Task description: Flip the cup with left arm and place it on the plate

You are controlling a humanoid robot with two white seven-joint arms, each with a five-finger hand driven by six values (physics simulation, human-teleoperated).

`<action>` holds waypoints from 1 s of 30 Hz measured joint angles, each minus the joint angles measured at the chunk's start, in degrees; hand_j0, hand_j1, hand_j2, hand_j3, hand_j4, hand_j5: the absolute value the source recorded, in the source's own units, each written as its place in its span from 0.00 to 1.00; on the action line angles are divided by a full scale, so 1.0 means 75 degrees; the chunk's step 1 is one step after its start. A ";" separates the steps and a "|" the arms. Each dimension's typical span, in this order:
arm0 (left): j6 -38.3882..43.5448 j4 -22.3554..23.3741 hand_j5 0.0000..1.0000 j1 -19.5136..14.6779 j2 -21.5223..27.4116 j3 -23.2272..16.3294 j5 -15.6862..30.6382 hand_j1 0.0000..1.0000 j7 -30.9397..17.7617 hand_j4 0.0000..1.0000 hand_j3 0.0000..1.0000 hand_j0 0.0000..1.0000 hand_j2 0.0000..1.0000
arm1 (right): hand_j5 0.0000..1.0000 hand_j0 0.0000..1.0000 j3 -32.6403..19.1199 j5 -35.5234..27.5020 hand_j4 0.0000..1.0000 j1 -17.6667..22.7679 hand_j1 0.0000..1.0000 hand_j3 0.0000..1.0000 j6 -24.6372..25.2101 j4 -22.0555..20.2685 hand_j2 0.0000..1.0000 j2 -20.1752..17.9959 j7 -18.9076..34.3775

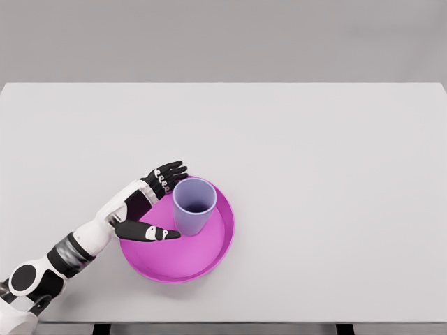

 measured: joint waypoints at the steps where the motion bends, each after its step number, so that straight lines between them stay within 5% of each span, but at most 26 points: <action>1: -0.0001 0.0007 1.00 0.0000 0.0001 0.0003 -0.0001 1.00 0.0000 1.00 1.00 1.00 1.00 | 1.00 1.00 0.0000 0.0000 1.00 0.0000 1.00 1.00 0.0000 0.0000 1.00 0.0000 0.0000; 26: 0.0005 0.0029 1.00 0.0047 0.0688 0.0314 -0.0388 1.00 0.0022 1.00 1.00 1.00 1.00 | 1.00 1.00 0.0000 0.0000 1.00 0.0000 1.00 1.00 0.0001 0.0000 1.00 0.0000 0.0000; 30: -0.0033 0.0033 1.00 0.0047 0.1182 0.0805 -0.0789 1.00 0.0027 1.00 1.00 1.00 1.00 | 1.00 1.00 -0.0001 0.0000 1.00 0.0000 1.00 1.00 -0.0002 0.0000 1.00 0.0000 0.0000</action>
